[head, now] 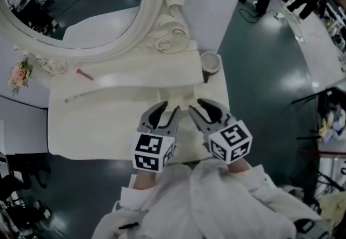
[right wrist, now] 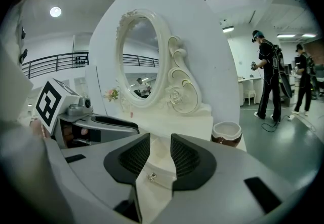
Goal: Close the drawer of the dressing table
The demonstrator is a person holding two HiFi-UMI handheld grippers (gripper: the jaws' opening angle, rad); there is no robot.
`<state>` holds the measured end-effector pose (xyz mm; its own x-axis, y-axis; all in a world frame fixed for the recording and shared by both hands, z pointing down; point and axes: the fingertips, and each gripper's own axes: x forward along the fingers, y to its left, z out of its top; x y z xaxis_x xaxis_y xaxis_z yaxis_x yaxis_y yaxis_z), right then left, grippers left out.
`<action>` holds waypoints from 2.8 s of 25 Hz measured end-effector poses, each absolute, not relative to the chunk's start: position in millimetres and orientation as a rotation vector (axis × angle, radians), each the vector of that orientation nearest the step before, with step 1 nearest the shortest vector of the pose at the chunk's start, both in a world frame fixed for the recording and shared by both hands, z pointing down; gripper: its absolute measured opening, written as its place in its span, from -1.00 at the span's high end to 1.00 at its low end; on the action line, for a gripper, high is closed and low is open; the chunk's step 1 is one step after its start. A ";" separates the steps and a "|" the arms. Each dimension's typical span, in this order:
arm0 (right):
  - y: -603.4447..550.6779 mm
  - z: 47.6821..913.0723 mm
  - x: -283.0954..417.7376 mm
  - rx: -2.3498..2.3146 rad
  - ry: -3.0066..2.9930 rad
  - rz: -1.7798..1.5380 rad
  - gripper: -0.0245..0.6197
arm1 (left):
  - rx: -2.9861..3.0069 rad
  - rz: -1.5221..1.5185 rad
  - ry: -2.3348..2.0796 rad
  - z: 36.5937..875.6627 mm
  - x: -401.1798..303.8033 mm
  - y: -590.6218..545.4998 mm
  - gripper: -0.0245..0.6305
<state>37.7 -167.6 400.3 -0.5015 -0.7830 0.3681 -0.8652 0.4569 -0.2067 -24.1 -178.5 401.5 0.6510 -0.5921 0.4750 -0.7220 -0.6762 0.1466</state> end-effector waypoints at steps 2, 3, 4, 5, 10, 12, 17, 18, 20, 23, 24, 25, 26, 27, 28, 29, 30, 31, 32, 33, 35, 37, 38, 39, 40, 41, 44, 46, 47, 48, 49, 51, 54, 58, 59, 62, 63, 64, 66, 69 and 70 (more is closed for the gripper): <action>-168.0 401.9 38.0 1.432 -2.482 0.555 0.60 | 2.539 0.577 -1.038 405.2 -25.3 -179.2 0.54; -168.4 402.8 37.8 1.433 -2.481 0.558 0.60 | 2.535 0.582 -1.033 406.8 -26.4 -179.5 0.54; -168.9 404.0 37.5 1.436 -2.477 0.564 0.60 | 2.531 0.587 -1.029 408.1 -27.9 -180.0 0.54; -169.3 404.9 37.0 1.440 -2.472 0.571 0.60 | 2.529 0.592 -1.025 409.4 -29.5 -180.3 0.54; -168.8 412.4 33.3 1.467 -2.440 0.606 0.60 | 2.522 0.618 -0.985 418.7 -37.8 -181.0 0.54; -169.0 413.1 31.8 1.479 -2.430 0.611 0.60 | 2.523 0.629 -0.962 421.0 -40.6 -181.3 0.54; -169.6 416.5 28.5 1.504 -2.386 0.636 0.60 | 2.529 0.657 -0.905 426.4 -45.5 -183.2 0.53; -170.0 418.4 27.9 1.504 -2.378 0.641 0.60 | 2.530 0.660 -0.895 428.0 -46.4 -183.9 0.53; -171.3 422.2 27.4 1.513 -2.366 0.648 0.60 | 2.531 0.668 -0.879 431.8 -48.5 -185.3 0.53; -170.9 428.4 28.9 1.543 -2.334 0.665 0.60 | 2.532 0.684 -0.856 437.9 -52.7 -187.3 0.52; -170.2 430.6 29.7 1.551 -2.322 0.671 0.60 | 2.529 0.687 -0.855 439.7 -54.3 -188.2 0.50; -169.9 432.7 30.5 1.556 -2.313 0.676 0.59 | 2.524 0.691 -0.861 441.7 -56.4 -189.7 0.48; -169.9 435.2 31.1 1.558 -2.307 0.682 0.59 | 2.518 0.698 -0.867 443.9 -58.5 -191.4 0.46; -170.0 438.1 31.7 1.560 -2.300 0.692 0.58 | 2.513 0.705 -0.870 446.3 -60.2 -192.7 0.44; -169.8 441.2 32.6 1.564 -2.291 0.704 0.57 | 2.510 0.712 -0.867 448.6 -61.2 -193.3 0.44; -169.1 444.0 34.0 1.570 -2.280 0.714 0.56 | 2.508 0.716 -0.860 450.8 -61.5 -193.4 0.43; -168.3 446.5 35.7 1.579 -2.267 0.720 0.55 | 2.506 0.720 -0.853 452.9 -61.4 -193.2 0.42; -167.6 448.8 37.5 1.589 -2.255 0.726 0.54 | 2.505 0.722 -0.847 454.9 -61.4 -193.2 0.42; -167.3 451.0 39.2 1.598 -2.244 0.730 0.53 | 2.503 0.724 -0.843 457.2 -61.5 -193.5 0.41; -167.4 453.0 40.7 1.606 -2.236 0.733 0.52 | 2.500 0.728 -0.843 459.9 -62.1 -194.1 0.40; -168.2 457.4 44.0 1.621 -2.221 0.743 0.50 | 2.490 0.741 -0.842 466.6 -64.2 -195.3 0.38; -168.0 461.8 47.2 1.636 -2.206 0.759 0.47 | 2.478 0.753 -0.839 472.4 -66.8 -195.7 0.35; -167.5 463.7 48.3 1.640 -2.201 0.766 0.45 | 2.474 0.757 -0.836 474.3 -67.9 -195.7 0.34; -166.9 465.4 48.7 1.636 -2.200 0.773 0.43 | 2.472 0.759 -0.831 475.5 -68.8 -195.8 0.33; -166.2 467.0 48.0 1.626 -2.205 0.780 0.42 | 2.471 0.762 -0.827 476.5 -69.7 -195.8 0.32; -165.4 468.6 46.6 1.610 -2.212 0.787 0.40 | 2.472 0.765 -0.823 477.5 -70.8 -195.8 0.31; -163.0 472.9 46.0 1.588 -2.207 0.779 0.34 | 2.476 0.772 -0.814 480.5 -74.6 -195.2 0.27; -162.1 475.4 49.9 1.595 -2.188 0.768 0.32 | 2.477 0.777 -0.809 482.5 -76.1 -195.0 0.25; -162.1 476.7 52.3 1.600 -2.178 0.766 0.31 | 2.476 0.784 -0.804 484.0 -76.5 -194.4 0.25; -162.3 478.2 54.7 1.607 -2.168 0.765 0.30 | 2.474 0.792 -0.798 485.8 -77.0 -193.6 0.25; -162.6 479.9 57.1 1.615 -2.157 0.764 0.29 | 2.472 0.799 -0.794 487.8 -77.5 -192.7 0.24; -162.7 483.4 61.0 1.623 -2.134 0.753 0.27 | 2.469 0.816 -0.784 492.0 -78.4 -190.3 0.24; -161.6 490.2 65.0 1.609 -2.106 0.743 0.23 | 2.464 0.853 -0.762 499.5 -79.0 -186.4 0.23; -161.3 497.9 66.3 1.550 -2.092 0.719 0.21 | 2.450 0.879 -0.732 508.2 -77.9 -183.4 0.23; -161.0 499.8 66.1 1.531 -2.089 0.717 0.21 | 2.446 0.883 -0.721 509.9 -77.3 -182.8 0.23; -160.1 506.4 64.4 1.473 -2.085 0.721 0.20 | 2.438 0.896 -0.697 515.1 -74.5 -183.0 0.23; -159.9 508.6 63.8 1.457 -2.081 0.718 0.20 | 2.438 0.904 -0.691 517.0 -73.8 -183.3 0.23; -159.8 510.8 63.6 1.446 -2.077 0.714 0.20 | 2.438 0.913 -0.685 518.8 -73.2 -183.5 0.23; -160.2 515.6 64.6 1.437 -2.069 0.710 0.20 | 2.444 0.927 -0.673 522.0 -71.7 -184.2 0.23; -161.6 522.0 64.3 1.411 -2.075 0.707 0.20 | 2.437 0.934 -0.658 527.6 -70.0 -183.9 0.23; -162.3 522.6 61.8 1.396 -2.081 0.711 0.20 | 2.430 0.938 -0.652 529.1 -69.5 -183.1 0.23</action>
<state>61.8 -162.3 522.6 -0.3254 -0.6564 0.6806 -0.9356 0.3278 -0.1312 -69.5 -183.1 529.1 0.6567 -0.2631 0.7067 -0.5709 -0.7858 0.2379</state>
